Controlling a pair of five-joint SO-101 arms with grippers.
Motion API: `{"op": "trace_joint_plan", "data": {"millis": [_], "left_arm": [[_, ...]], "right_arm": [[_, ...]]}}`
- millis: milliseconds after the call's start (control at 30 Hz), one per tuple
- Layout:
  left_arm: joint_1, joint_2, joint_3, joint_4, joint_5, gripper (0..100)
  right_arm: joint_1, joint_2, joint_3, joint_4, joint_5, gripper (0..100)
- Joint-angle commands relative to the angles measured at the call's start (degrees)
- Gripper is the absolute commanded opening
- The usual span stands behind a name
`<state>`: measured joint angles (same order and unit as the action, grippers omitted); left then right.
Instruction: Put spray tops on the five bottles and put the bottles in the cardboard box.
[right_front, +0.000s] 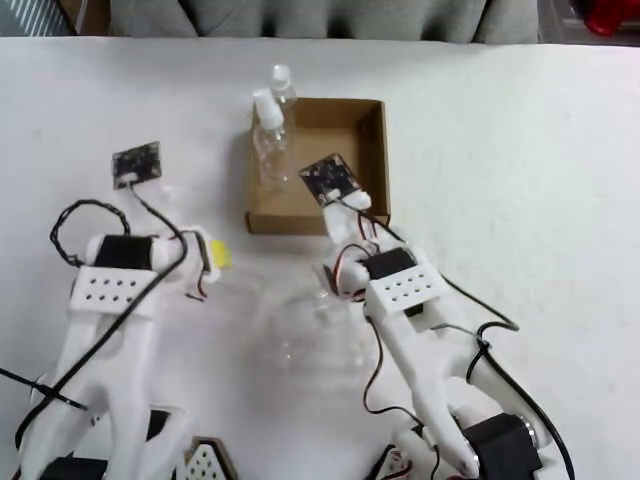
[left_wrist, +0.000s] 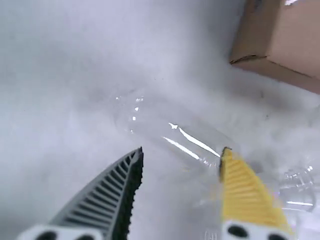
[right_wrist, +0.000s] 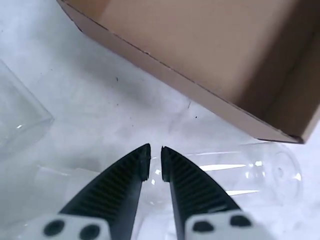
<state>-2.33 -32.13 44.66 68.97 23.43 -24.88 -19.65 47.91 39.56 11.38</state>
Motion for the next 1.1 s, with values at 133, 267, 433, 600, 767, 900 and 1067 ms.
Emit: {"op": "trace_joint_plan", "data": {"millis": [133,267,433,600,767,900,1067], "left_arm": [[-1.63,-1.80,6.77,0.18,1.14,30],[-1.80,-1.80,9.85,-5.01,1.05,30],[-1.54,-1.27,11.52,-8.97,1.23,30],[-1.98,8.40,7.12,-9.32,1.58,30],[-2.86,19.65,-1.58,-9.32,11.34,30],[-2.59,25.19,-5.80,-9.41,15.74,30],[-2.51,28.62,-6.24,-11.08,16.00,30]], "right_arm": [[0.40,-2.15,-0.97,0.31,0.44,1.8],[0.22,-2.15,-0.97,0.31,0.53,1.8],[0.40,-2.15,-0.09,-0.04,0.53,1.8],[0.04,-2.15,0.18,-0.04,4.40,1.7],[0.04,-2.15,0.18,-0.04,4.66,1.7],[0.04,-2.15,0.18,0.04,4.75,1.7],[0.04,-2.15,0.18,-0.04,4.75,1.7]]}}
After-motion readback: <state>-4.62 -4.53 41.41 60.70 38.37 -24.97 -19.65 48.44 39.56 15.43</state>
